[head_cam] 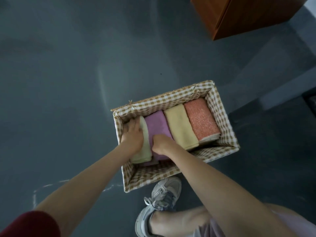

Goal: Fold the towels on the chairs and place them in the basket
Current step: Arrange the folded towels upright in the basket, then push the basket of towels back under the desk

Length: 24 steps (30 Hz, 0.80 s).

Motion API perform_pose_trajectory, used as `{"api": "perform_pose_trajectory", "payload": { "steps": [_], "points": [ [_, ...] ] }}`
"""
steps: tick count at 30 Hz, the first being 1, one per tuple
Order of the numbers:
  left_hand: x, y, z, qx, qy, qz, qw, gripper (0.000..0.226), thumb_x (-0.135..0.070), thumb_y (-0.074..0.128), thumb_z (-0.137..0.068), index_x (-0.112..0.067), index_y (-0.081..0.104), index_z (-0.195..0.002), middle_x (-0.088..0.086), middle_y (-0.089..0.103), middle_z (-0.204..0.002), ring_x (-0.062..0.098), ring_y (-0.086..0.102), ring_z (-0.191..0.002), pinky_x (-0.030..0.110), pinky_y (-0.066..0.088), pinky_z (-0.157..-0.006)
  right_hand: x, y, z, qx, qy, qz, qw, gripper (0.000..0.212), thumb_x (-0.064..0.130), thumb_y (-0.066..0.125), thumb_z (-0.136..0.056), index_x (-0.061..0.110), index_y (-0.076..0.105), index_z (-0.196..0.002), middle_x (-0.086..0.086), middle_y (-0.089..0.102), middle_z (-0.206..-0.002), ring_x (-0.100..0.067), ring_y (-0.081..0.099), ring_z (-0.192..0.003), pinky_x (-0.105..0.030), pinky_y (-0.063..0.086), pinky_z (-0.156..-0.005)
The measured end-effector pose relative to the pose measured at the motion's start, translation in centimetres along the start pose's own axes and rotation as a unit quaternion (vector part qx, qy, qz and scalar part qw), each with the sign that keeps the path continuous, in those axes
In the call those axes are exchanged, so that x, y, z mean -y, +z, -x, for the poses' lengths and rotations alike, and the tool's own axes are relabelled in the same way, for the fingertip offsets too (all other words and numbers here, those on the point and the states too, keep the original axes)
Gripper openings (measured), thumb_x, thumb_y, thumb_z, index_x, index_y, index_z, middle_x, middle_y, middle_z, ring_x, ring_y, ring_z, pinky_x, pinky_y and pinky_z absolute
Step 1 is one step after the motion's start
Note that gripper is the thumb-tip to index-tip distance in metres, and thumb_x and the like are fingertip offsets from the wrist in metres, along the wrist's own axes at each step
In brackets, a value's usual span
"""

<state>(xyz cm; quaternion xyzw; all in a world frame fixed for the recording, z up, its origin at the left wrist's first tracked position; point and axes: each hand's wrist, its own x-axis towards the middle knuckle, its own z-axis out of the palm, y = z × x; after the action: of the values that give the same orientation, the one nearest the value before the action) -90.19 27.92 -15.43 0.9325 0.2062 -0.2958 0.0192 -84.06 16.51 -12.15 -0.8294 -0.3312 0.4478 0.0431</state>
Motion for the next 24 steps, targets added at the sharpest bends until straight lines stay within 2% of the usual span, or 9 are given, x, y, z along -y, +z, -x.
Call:
{"api": "perform_pose_trajectory", "payload": {
  "steps": [4,6,8,11,13,15,18,21,24],
  "points": [
    [-2.4,1.1,0.9,0.041,-0.009,0.069,0.997,0.064,-0.016,0.041,-0.099,0.0,0.005,-0.149,0.019,-0.02,-0.154,0.038,0.01,-0.142,0.046,0.028,-0.112,-3.9,-1.4,-0.4,-0.124,0.032,0.111,0.986,0.043,0.004,0.045,-0.091,0.01,0.041,-0.134,-0.013,0.04,-0.135,-0.032,0.037,-0.125,-0.043,0.039,-0.096],
    [-2.8,1.3,0.6,0.086,-0.01,0.112,0.99,0.067,-0.011,0.037,-0.099,0.001,-0.007,-0.149,0.019,-0.028,-0.152,0.036,0.019,-0.14,0.042,0.034,-0.109,-5.9,-1.2,-0.7,-0.085,0.064,0.144,0.984,0.056,0.011,0.047,-0.091,0.016,0.028,-0.144,-0.01,0.027,-0.146,-0.03,0.024,-0.136,-0.05,0.032,-0.104],
    [-2.6,1.4,0.1,0.131,-0.019,0.151,0.98,0.066,-0.007,0.029,-0.1,-0.002,-0.015,-0.148,0.014,-0.036,-0.15,0.034,0.012,-0.144,0.041,0.03,-0.112,-7.3,-0.5,-0.8,-0.019,0.074,0.147,0.986,0.072,0.017,0.051,-0.091,0.023,0.011,-0.151,-0.006,0.009,-0.156,-0.028,0.008,-0.145,-0.056,0.023,-0.11],
    [-2.5,0.5,-0.2,0.163,-0.035,0.158,0.973,0.062,-0.007,0.029,-0.1,-0.005,-0.007,-0.15,0.013,-0.028,-0.154,0.032,0.008,-0.146,0.041,0.027,-0.114,-7.5,-0.9,-0.3,0.014,0.045,0.117,0.992,0.076,0.018,0.049,-0.091,0.027,0.004,-0.152,-0.005,0.002,-0.159,-0.029,0.003,-0.147,-0.058,0.017,-0.113],
    [-2.6,-1.4,0.4,0.101,-0.022,0.163,0.981,0.05,-0.007,0.036,-0.098,-0.005,0.027,-0.147,0.017,0.011,-0.156,0.032,0.03,-0.137,0.041,0.039,-0.105,-7.2,-2.2,0.6,-0.019,0.024,0.084,0.996,0.065,0.018,0.049,-0.092,0.021,0.017,-0.15,-0.01,0.021,-0.153,-0.032,0.022,-0.14,-0.054,0.028,-0.11],
    [-2.4,-3.0,1.8,-0.078,0.003,0.186,0.98,0.038,-0.006,0.042,-0.094,-0.009,0.051,-0.131,0.011,0.041,-0.14,0.028,0.04,-0.127,0.04,0.041,-0.101,-7.4,-4.0,1.6,-0.065,0.021,0.077,0.995,0.056,0.019,0.048,-0.095,0.018,0.027,-0.147,-0.012,0.032,-0.147,-0.031,0.034,-0.133,-0.046,0.036,-0.106],
    [-0.8,-3.8,3.9,-0.291,-0.007,0.199,0.936,0.047,0.004,0.047,-0.083,-0.011,0.053,-0.127,0.011,0.036,-0.144,0.031,0.025,-0.137,0.042,0.019,-0.111,-8.0,-7.1,3.7,-0.116,0.033,0.092,0.988,0.055,0.022,0.051,-0.095,0.015,0.032,-0.146,-0.012,0.034,-0.148,-0.03,0.037,-0.131,-0.041,0.037,-0.105],
    [1.2,-3.0,4.6,-0.294,-0.126,0.247,0.915,0.066,0.009,0.046,-0.077,-0.01,0.036,-0.139,0.019,0.021,-0.149,0.039,0.019,-0.136,0.046,0.016,-0.112,-8.8,-9.5,5.6,-0.149,0.059,0.111,0.981,0.056,0.018,0.049,-0.095,0.015,0.029,-0.147,-0.015,0.028,-0.151,-0.032,0.038,-0.131,-0.041,0.038,-0.105],
    [2.1,-1.7,4.2,-0.251,-0.184,0.312,0.897,0.069,0.007,0.044,-0.083,-0.002,0.018,-0.146,0.023,0.031,-0.137,0.038,0.033,-0.122,0.043,0.031,-0.104,-10.5,-10.7,6.7,-0.175,0.131,0.109,0.97,0.065,0.015,0.05,-0.092,0.023,0.018,-0.148,-0.011,0.016,-0.153,-0.033,0.028,-0.135,-0.049,0.037,-0.105]
  ]
}}
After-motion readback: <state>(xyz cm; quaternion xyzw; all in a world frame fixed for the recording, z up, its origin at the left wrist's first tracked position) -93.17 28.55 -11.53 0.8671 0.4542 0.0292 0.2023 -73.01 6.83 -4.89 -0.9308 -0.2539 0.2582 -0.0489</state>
